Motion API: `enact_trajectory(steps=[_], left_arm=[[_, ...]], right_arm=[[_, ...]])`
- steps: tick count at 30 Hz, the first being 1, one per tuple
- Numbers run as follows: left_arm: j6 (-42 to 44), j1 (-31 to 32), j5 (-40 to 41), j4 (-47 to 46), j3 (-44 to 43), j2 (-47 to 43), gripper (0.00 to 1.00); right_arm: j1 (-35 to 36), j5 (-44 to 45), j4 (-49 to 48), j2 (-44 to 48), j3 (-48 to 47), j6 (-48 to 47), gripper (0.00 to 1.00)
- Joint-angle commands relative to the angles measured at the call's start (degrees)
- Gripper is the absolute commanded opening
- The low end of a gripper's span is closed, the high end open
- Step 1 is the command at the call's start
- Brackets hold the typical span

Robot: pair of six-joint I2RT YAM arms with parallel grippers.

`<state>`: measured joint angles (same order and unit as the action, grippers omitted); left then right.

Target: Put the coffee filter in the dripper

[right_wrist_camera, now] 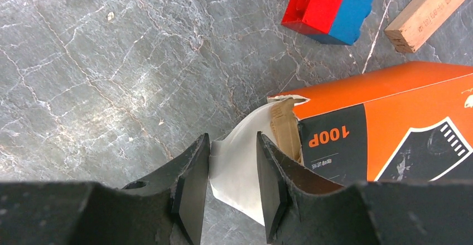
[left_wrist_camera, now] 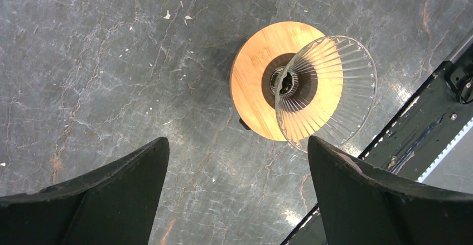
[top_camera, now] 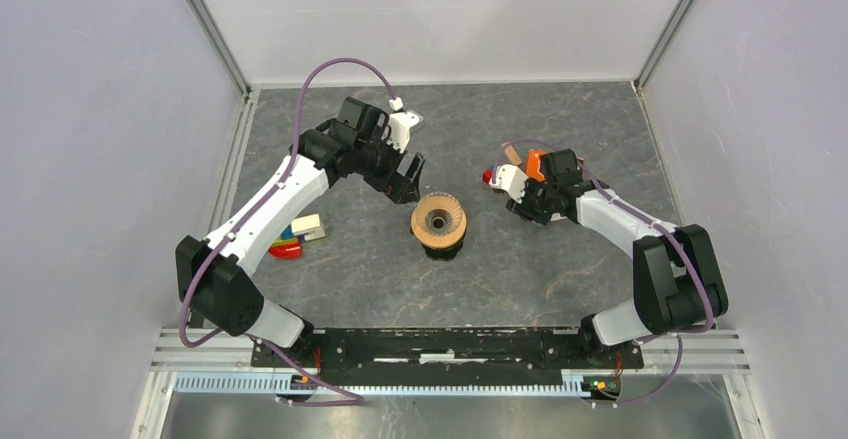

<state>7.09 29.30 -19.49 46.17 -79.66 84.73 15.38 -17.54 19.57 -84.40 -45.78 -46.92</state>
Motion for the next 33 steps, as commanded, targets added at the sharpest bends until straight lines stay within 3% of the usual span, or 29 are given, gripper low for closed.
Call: enact_trajectory(steps=[1, 9, 17, 22, 26, 29, 33], left_arm=[[2.4, -0.4, 0.6, -1.1, -0.3, -0.8, 1.0], [2.3, -0.4, 0.5, -1.1, -0.6, -0.7, 1.0], [2.1, -0.4, 0.1, -1.1, -1.1, 0.0, 1.0], [2.0, -0.3, 0.0, -1.1, -1.2, 0.1, 1.0], [2.2, -0.4, 0.1, -1.1, -1.0, 0.0, 1.0], [2.3, -0.4, 0.2, -1.1, -1.0, -0.2, 1.0], [2.2, -0.4, 0.2, -1.1, -1.3, -0.2, 1.0]], right_arm=[[-0.7, -2.4, 1.2, -0.6, -2.3, 0.2, 0.43], [-2.1, -4.7, 2.6, -1.1, -2.6, -0.4, 0.49], [-3.3, -5.0, 3.3, -1.3, -2.9, -0.9, 0.46], [-3.4, -4.5, 2.3, -1.9, -3.4, -0.1, 0.34], [-3.4, -3.7, 1.8, -2.1, -3.3, 0.1, 0.19], [-3.4, -3.1, 1.6, -1.4, -3.0, 0.2, 0.01], [-3.5, -4.8, 4.6, 0.7, -4.6, 0.3, 0.0]])
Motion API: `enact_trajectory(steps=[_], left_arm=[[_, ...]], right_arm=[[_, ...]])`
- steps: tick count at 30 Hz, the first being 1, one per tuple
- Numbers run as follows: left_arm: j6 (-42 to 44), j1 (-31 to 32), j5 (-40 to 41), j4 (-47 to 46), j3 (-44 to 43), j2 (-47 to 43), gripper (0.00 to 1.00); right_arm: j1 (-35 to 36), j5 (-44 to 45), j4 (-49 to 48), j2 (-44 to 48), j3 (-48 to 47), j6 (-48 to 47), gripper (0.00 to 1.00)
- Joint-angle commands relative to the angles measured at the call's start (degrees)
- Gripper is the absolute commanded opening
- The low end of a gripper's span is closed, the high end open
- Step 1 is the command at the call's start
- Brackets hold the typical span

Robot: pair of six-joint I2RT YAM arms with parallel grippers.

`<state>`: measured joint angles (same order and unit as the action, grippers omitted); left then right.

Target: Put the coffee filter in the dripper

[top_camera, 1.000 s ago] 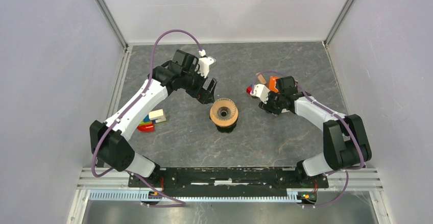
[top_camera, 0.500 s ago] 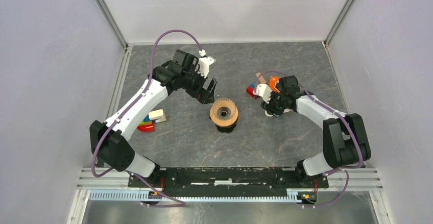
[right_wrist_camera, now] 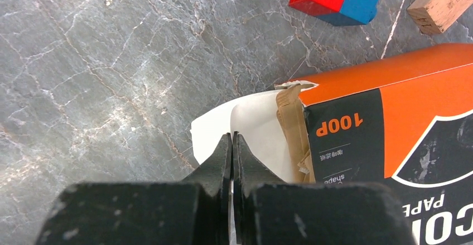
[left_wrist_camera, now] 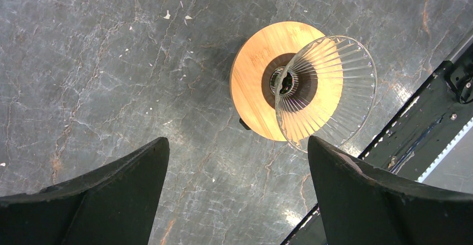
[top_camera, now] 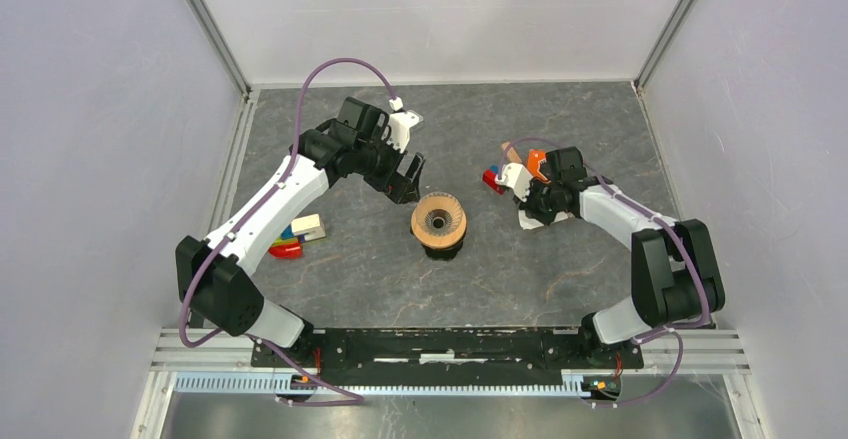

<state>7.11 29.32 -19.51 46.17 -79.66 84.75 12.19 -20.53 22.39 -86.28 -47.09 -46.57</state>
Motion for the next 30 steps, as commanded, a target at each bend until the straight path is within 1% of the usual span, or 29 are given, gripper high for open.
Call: enact_trajectory(steps=[1, 6, 8, 13, 17, 19, 25, 30], left_arm=[[2.2, -0.4, 0.3, -1.1, -1.4, -0.2, 1.0], [2.5, -0.4, 0.5, -1.1, -1.6, -0.5, 1.0], [2.6, -0.4, 0.6, -1.1, -1.6, -0.6, 1.0], [2.3, -0.4, 0.1, -1.0, -2.3, 0.0, 1.0], [1.9, -0.4, 0.0, -1.7, -2.6, 0.1, 1.0], [1.9, -0.4, 0.1, -2.7, -2.5, -0.1, 1.0], [2.1, -0.4, 0.9, -5.6, -4.2, -0.2, 1.0], [2.5, -0.4, -0.6, -9.4, -4.9, -1.1, 0.99]], right_arm=[[-0.4, -3.0, 3.3, 3.2, -3.8, 0.0, 0.0], [-0.3, -8.0, 11.5, 5.5, -5.7, -1.8, 0.0], [-0.3, -8.1, 13.8, 6.5, -5.5, -2.2, 0.0], [-0.8, -3.6, 11.2, 11.4, -3.5, -0.7, 0.0], [-1.5, 1.3, 8.9, 14.8, -4.4, 2.0, 0.0], [-1.9, 1.9, 9.2, 16.0, -5.6, 1.9, 0.0], [-2.3, -5.8, 18.7, 17.4, -12.5, -1.9, 0.0], [-2.3, -4.4, 24.5, 18.3, -17.5, -5.4, 0.0]])
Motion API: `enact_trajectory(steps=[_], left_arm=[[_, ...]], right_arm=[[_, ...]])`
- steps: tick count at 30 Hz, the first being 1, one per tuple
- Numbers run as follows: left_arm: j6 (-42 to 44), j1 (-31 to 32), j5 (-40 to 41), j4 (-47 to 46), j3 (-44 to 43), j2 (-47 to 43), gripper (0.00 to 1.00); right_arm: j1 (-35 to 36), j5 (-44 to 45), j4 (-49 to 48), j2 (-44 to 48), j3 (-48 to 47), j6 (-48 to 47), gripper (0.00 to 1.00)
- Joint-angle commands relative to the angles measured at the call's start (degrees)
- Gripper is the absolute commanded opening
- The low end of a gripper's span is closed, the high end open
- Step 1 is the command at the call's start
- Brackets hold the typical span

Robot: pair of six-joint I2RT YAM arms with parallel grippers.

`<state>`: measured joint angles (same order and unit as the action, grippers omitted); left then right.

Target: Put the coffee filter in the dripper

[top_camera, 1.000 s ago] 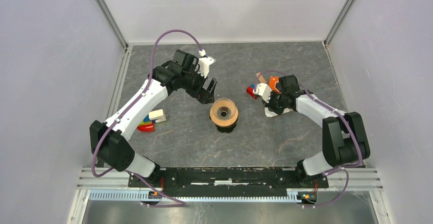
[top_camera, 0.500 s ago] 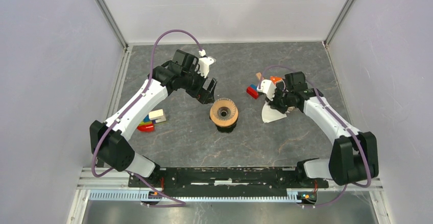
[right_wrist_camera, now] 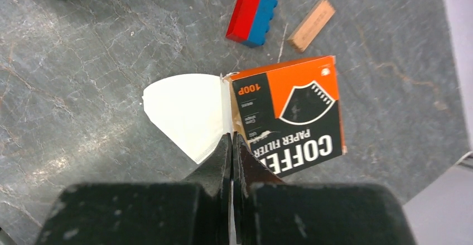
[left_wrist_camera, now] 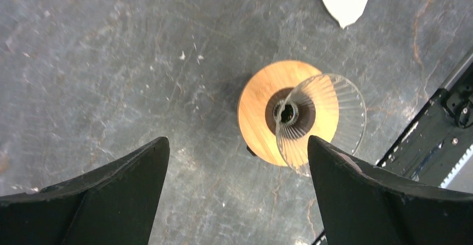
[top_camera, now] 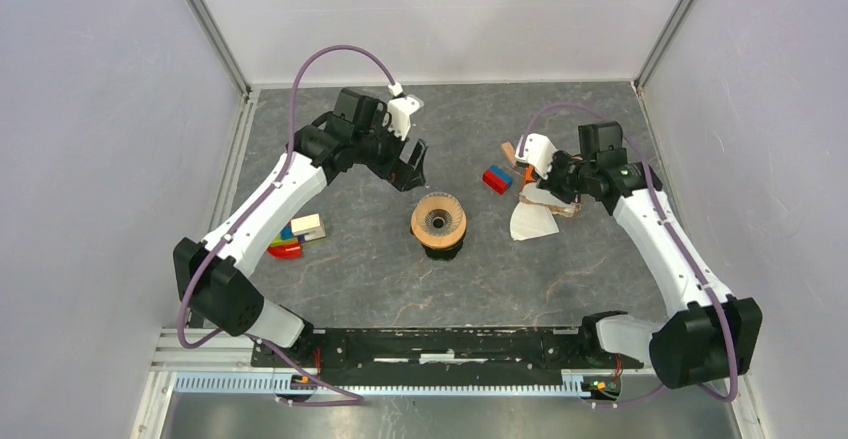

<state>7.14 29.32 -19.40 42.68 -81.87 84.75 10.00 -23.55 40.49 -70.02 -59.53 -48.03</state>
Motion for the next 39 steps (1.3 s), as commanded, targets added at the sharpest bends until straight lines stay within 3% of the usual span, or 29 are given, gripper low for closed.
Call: enact_trajectory(steps=[1, 7, 14, 21, 25, 29, 35, 36, 39], left_arm=[[2.6, -0.4, -2.2, -6.8, -2.6, -1.4, 0.98], [3.6, 0.2, -15.5, -10.1, -4.8, -2.6, 0.89], [3.5, 3.9, -23.2, -10.1, -10.6, -2.3, 0.79], [7.0, 9.8, -24.6, -11.5, -10.3, -3.2, 0.69], [8.4, 10.8, -25.7, -12.4, -8.7, -4.3, 0.65], [8.7, 10.9, -28.3, -11.8, -6.3, -5.5, 0.63], [11.6, 11.2, -26.4, -10.9, -2.1, -6.5, 0.42], [11.8, 11.2, -25.9, -10.9, -1.9, -6.5, 0.35], [11.7, 11.2, -23.5, -11.0, -1.7, -7.0, 0.03]], right_arm=[[-0.1, -2.2, 8.0, 2.1, -6.2, -5.3, 0.0], [0.1, -15.2, 18.4, -0.8, -17.1, -10.9, 0.0], [3.7, -25.2, 30.4, -4.9, -32.9, -12.6, 0.0], [9.4, -34.9, 19.0, -2.2, -30.6, -2.0, 0.0], [11.5, -36.6, 10.4, -0.2, -27.4, 4.0, 0.0], [12.2, -37.0, 7.8, -0.2, -26.5, 6.3, 0.0], [12.3, -38.2, 0.0, 1.2, -23.3, 12.5, 0.0], [12.3, -38.5, -0.9, 1.3, -23.1, 13.2, 0.0], [12.4, -38.1, -2.3, 0.9, -23.0, 14.2, 0.0]])
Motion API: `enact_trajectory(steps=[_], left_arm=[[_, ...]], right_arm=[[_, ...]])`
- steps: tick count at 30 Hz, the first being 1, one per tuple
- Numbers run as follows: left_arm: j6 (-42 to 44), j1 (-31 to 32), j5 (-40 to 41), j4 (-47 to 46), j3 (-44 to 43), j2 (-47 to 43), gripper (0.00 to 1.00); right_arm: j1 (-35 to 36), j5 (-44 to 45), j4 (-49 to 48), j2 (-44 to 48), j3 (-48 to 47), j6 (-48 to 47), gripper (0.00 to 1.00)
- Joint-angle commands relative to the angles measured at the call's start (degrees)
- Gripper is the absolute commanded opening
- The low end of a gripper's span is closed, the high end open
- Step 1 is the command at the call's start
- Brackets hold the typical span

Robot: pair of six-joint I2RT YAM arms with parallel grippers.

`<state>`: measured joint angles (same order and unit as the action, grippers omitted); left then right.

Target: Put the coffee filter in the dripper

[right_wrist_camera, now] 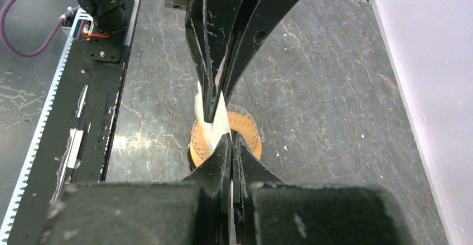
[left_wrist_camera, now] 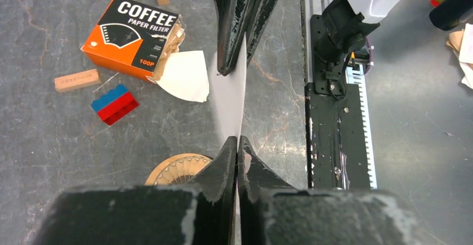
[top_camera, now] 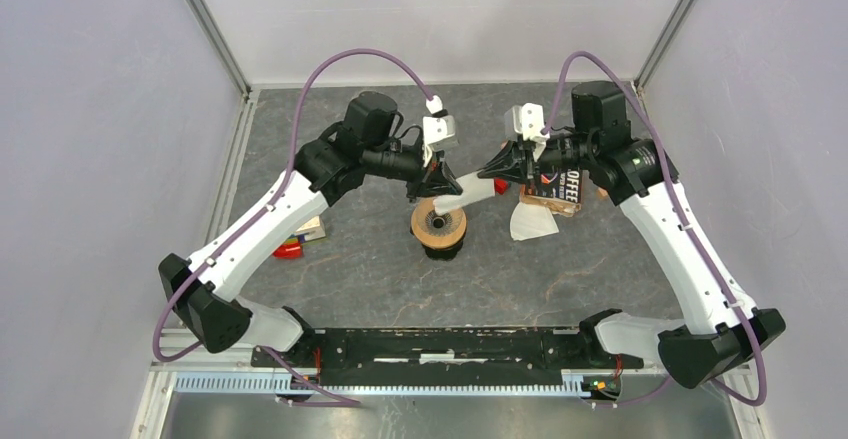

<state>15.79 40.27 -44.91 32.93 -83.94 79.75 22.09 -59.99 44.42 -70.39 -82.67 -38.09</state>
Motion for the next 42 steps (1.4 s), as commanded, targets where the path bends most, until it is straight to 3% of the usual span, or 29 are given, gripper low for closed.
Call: enact_trajectory(steps=[1, 2, 6, 8, 10, 12, 14, 17, 19, 24, 25, 27, 28, 32, 35, 39, 42], left_arm=[[2.4, 0.2, 3.3, -1.3, 0.3, -2.4, 0.02], [1.8, 0.2, 4.2, -1.2, 0.3, -2.6, 0.02], [-3.9, 0.2, 9.1, -0.5, -0.5, -4.2, 0.02], [-6.4, 0.2, 9.4, 0.0, -0.9, -5.0, 0.02], [-7.9, 0.2, 8.7, 0.8, -1.2, -5.8, 0.02], [-8.9, 0.1, 8.8, 1.0, -1.1, -6.3, 0.02], [-9.1, 0.1, 7.9, 1.0, -0.7, -6.5, 0.02], [-11.0, 0.1, 6.4, -0.8, 0.8, -6.2, 0.02], [-12.6, 0.2, 6.1, -2.5, 1.9, -6.0, 0.02], [-15.1, -1.0, 4.5, -5.8, 4.3, -6.3, 0.02], [-15.2, -1.7, 2.4, -6.5, 5.1, -6.6, 0.08], [-15.2, -3.8, -2.6, -6.5, 6.0, -7.8, 0.33], [-15.1, -5.4, -5.4, -6.0, 6.2, -8.3, 0.41], [-11.0, -10.3, -14.0, -1.7, 7.8, -11.1, 0.62], [-3.6, -10.4, -14.1, 4.0, 8.2, -11.9, 0.63], [-2.0, -9.8, -14.6, 4.3, 10.2, -11.7, 0.56], [-0.9, -8.8, -13.6, 4.2, 11.4, -11.8, 0.54]], right_arm=[[0.2, -1.6, -7.0, 1.2, 0.5, 5.1, 0.0], [0.2, -1.5, -7.6, 1.1, 0.9, 5.6, 0.0], [0.2, 1.7, -10.0, 1.5, 3.3, 6.8, 0.27], [0.2, 3.2, -11.0, 1.9, 5.0, 6.9, 0.51], [0.2, 3.0, -11.6, 2.5, 6.9, 6.9, 0.66], [0.2, 1.2, -11.8, 2.7, 8.3, 6.7, 0.77], [0.2, -0.8, -13.9, 2.9, 10.4, 8.3, 0.8], [0.4, -4.2, -18.3, 2.3, 12.6, 12.0, 0.76], [0.7, -7.8, -19.6, 0.8, 12.9, 13.8, 0.64], [0.9, -11.5, -26.2, 0.5, 16.4, 19.1, 0.03], [0.9, -11.4, -27.4, 0.9, 17.4, 19.8, 0.0], [0.9, -11.3, -29.0, 2.0, 19.7, 20.0, 0.0], [0.9, -11.3, -29.6, 2.8, 21.1, 20.0, 0.0], [0.6, -13.3, -32.0, 5.2, 24.7, 21.5, 0.0], [0.5, -16.0, -37.3, 6.6, 27.4, 26.5, 0.0], [0.4, -18.0, -47.7, 7.8, 31.2, 34.4, 0.0], [0.2, -18.4, -49.6, 8.0, 31.9, 35.9, 0.0]])
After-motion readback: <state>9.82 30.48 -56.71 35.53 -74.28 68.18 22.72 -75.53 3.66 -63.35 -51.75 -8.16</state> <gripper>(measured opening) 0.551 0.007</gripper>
